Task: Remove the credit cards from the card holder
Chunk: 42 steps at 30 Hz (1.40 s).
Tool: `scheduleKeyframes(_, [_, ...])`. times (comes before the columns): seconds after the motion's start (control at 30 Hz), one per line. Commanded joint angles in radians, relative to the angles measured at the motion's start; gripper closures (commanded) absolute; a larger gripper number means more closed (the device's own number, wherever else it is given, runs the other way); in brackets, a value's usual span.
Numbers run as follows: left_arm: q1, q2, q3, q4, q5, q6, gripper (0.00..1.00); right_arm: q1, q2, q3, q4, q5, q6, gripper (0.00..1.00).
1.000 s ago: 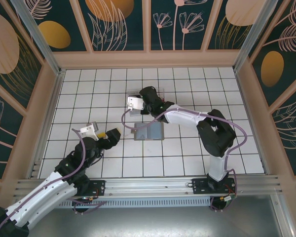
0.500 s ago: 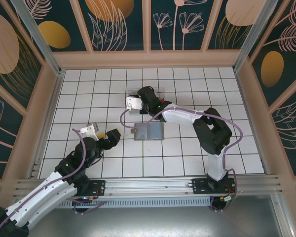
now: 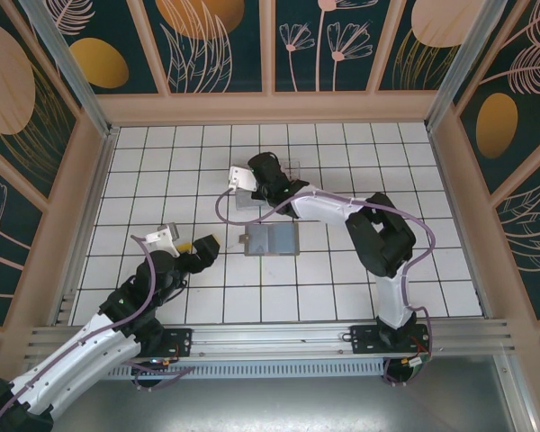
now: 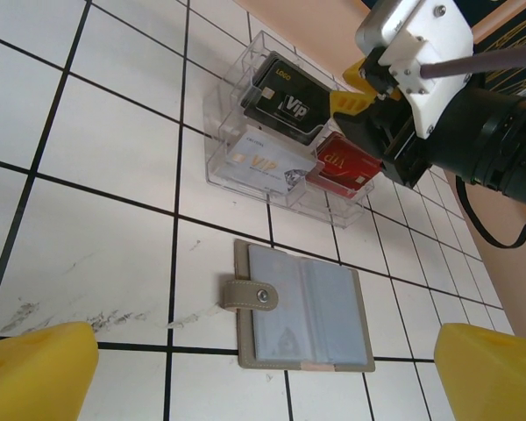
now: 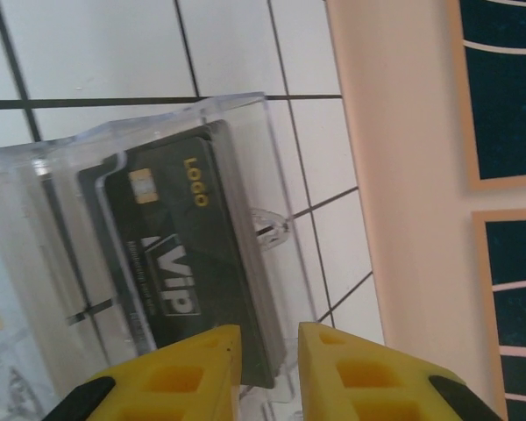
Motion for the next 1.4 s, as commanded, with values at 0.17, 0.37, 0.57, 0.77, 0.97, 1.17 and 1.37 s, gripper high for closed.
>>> scheduleKeyframes(0.17, [0.001,-0.004,-0.018,0.008,0.009,0.029,0.01,-0.011,-0.055,0.022,0.045,0.038,0.194,0.72])
scheduleKeyframes(0.37, [0.001,0.039,-0.017,0.055,0.045,0.034,0.03,-0.012,-0.189,-0.013,-0.024,0.004,0.619,0.7])
scheduleKeyframes(0.57, [0.002,0.147,0.003,0.132,0.116,0.028,0.08,-0.015,-0.394,-0.23,0.0,-0.075,1.003,0.69])
scheduleKeyframes(0.77, [0.001,0.297,0.027,0.234,0.19,0.005,0.2,-0.031,-0.577,-0.489,0.019,-0.176,1.234,0.69])
scheduleKeyframes(0.97, [0.001,0.47,0.077,0.322,0.247,-0.022,0.33,-0.086,-0.61,-0.695,0.05,-0.361,1.429,0.76])
scheduleKeyframes(1.17, [-0.008,0.606,0.128,0.365,0.263,-0.049,0.46,-0.101,-0.599,-0.844,0.15,-0.399,1.509,0.82])
scheduleKeyframes(1.37, [-0.049,0.732,0.195,0.362,0.242,-0.052,0.49,-0.162,-0.603,-0.932,0.197,-0.414,1.555,0.77])
